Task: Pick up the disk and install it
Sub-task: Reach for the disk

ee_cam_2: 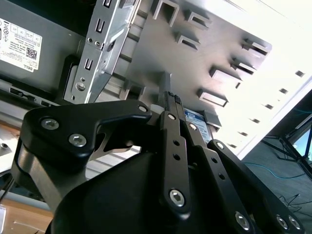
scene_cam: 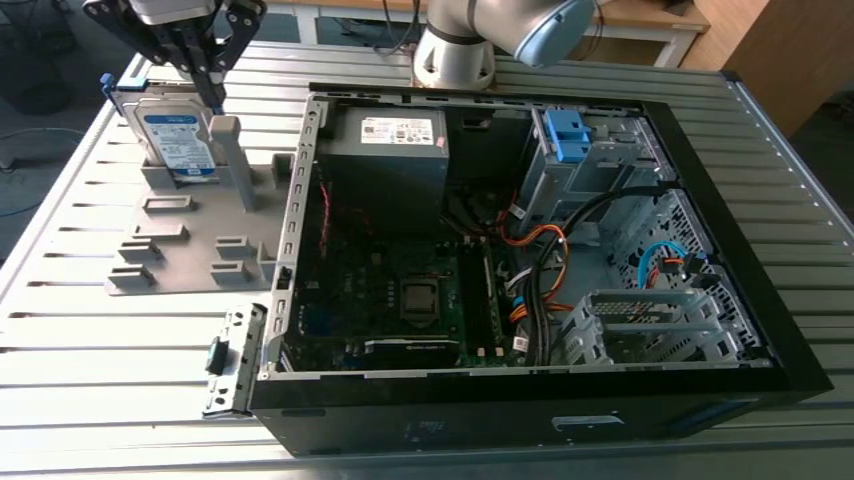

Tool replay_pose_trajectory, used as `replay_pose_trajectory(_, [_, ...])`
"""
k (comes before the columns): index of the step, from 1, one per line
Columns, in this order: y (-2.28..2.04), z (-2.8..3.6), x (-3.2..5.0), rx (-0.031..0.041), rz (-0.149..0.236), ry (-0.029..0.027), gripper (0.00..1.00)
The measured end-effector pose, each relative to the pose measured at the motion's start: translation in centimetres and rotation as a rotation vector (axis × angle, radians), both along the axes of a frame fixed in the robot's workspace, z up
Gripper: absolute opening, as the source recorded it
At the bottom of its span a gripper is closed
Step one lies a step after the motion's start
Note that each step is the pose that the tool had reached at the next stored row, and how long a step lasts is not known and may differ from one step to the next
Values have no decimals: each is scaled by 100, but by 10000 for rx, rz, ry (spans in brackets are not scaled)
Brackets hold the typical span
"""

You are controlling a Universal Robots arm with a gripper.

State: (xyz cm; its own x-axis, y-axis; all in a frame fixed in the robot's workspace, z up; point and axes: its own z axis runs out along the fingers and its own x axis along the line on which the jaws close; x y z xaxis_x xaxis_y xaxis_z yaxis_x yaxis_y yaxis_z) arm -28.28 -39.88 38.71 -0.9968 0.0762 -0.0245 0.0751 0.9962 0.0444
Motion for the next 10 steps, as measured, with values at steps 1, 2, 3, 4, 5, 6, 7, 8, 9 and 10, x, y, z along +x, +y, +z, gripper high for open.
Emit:
replay_pose_trajectory(1, [0, -1, -6, 0, 0, 0, 11])
replay_pose_trajectory(2, [0, -2, -12, 0, 0, 0, 11])
replay_pose_trajectory(3, [0, -2, -17, 0, 0, 0, 11])
replay_pose_trajectory(4, [0, -3, -23, 0, 0, 0, 11])
replay_pose_trajectory(5, [0, -4, -29, 0, 0, -1, 11])
replay_pose_trajectory(6, [0, -5, -35, 0, 0, 0, 11])
replay_pose_trajectory(7, [0, -5, -41, -1, -1, 1, 11])
replay_pose_trajectory(8, [0, -7, -47, 0, 0, 0, 11])
replay_pose_trajectory(9, [0, -7, -53, 0, 0, 0, 11])
replay_pose_trajectory(10, [0, -8, -59, 0, 0, 0, 11])
